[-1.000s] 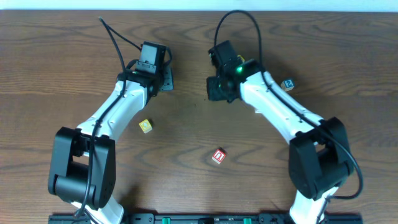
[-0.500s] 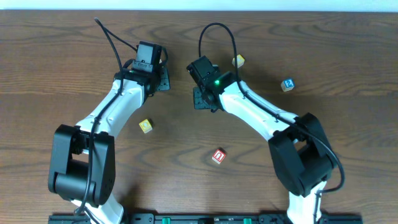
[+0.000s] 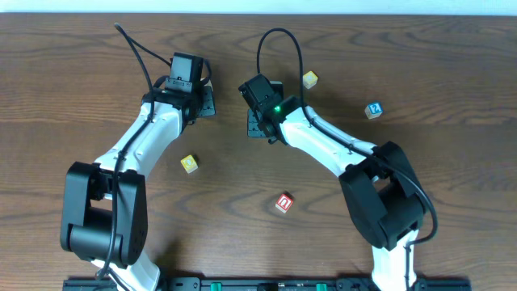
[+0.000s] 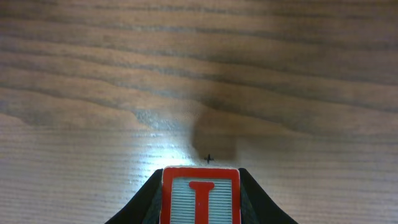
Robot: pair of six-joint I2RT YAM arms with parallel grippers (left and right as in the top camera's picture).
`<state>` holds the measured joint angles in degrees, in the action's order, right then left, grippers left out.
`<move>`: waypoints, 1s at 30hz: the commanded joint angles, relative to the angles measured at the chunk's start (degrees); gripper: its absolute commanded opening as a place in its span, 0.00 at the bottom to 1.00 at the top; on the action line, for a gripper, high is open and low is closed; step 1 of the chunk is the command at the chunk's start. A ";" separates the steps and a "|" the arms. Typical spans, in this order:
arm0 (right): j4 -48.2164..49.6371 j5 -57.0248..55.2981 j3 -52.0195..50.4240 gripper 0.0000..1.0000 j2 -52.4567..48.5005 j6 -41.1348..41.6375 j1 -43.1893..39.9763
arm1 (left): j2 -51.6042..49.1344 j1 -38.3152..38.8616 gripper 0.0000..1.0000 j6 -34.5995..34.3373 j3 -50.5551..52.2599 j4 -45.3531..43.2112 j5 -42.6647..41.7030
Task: Spell out Ai2
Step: 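Lift both held blocks and carry them toward the table center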
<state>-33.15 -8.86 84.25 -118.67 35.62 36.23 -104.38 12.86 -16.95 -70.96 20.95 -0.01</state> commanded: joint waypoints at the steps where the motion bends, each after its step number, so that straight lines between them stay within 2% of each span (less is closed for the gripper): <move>1: 0.35 -1.42 0.04 0.01 -1.77 1.25 0.57 | -0.61 -0.11 0.06 -0.63 -0.52 0.20 -0.04; 30: 1.46 -3.37 0.04 0.01 -5.11 3.78 0.61 | -0.61 -0.11 0.06 -0.63 -0.52 -0.07 0.00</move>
<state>-31.51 -11.03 84.27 -121.89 38.41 36.34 -104.38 12.86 -16.95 -70.96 20.91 -0.01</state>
